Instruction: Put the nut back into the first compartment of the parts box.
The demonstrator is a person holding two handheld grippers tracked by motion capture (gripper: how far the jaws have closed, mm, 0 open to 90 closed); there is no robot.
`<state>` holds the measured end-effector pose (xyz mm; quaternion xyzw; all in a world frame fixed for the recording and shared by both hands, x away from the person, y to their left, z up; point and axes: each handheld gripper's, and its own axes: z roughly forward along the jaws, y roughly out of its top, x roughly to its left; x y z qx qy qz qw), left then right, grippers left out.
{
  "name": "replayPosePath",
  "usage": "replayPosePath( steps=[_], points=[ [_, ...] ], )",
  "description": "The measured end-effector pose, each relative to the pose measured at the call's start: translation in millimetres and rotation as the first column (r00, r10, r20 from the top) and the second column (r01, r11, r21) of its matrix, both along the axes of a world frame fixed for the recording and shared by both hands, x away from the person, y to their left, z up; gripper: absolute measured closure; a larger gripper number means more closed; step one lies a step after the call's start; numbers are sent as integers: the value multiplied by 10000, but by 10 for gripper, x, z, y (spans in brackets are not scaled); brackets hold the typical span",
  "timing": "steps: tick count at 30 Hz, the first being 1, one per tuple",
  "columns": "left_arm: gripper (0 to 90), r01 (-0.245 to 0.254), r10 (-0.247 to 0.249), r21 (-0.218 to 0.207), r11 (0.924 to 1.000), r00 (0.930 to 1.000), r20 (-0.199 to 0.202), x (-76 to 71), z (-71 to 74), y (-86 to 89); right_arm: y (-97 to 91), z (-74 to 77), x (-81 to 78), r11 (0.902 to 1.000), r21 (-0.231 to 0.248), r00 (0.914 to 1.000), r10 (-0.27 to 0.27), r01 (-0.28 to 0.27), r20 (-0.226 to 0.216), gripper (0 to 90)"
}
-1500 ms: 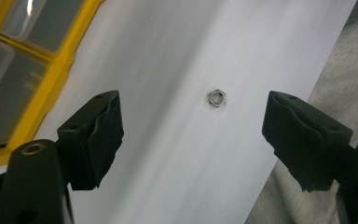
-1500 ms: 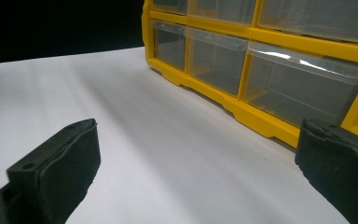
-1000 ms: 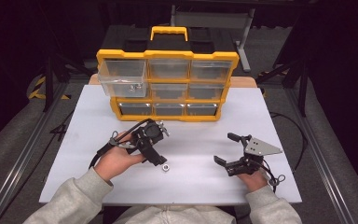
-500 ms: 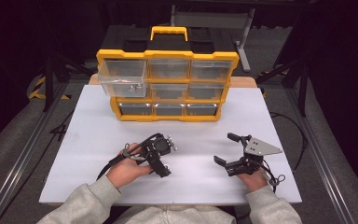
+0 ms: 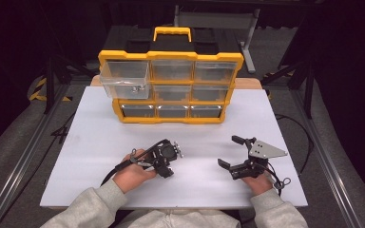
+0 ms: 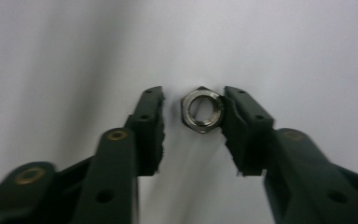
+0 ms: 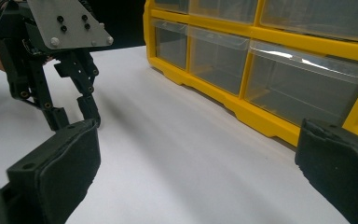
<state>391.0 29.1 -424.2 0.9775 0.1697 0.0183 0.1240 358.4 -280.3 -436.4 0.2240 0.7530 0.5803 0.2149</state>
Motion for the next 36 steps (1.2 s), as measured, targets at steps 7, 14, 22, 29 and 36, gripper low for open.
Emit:
replayPosePath(
  steps=[7, 14, 22, 29, 36],
  points=[
    [694, -23, 25, 423, 9991, 10000, -40, -39, 73, -26, 1, -1, 2, 10000, -21, 10000, -13, 13, -4, 5],
    [694, 6, -1, 370, 9993, 9999, -153, -21, 369, 16, 0, 1, 0, 10000, 4, 10000, -29, 29, 6, 5],
    [695, -184, 190, 305, 9994, 9996, -199, -5, 832, 171, -3, 1, 1, 10000, 9, 10000, -80, 80, 0, 5],
    [694, -367, 363, 393, 9986, 9993, 101, 12, 1176, 308, -5, -1, 3, 9999, 54, 9999, -96, 97, -60, 5],
    [694, -566, 551, 432, 9975, 9979, 339, 18, 1581, 424, 3, -6, 3, 10000, 46, 9999, -83, 83, -110, 5]
  ],
)
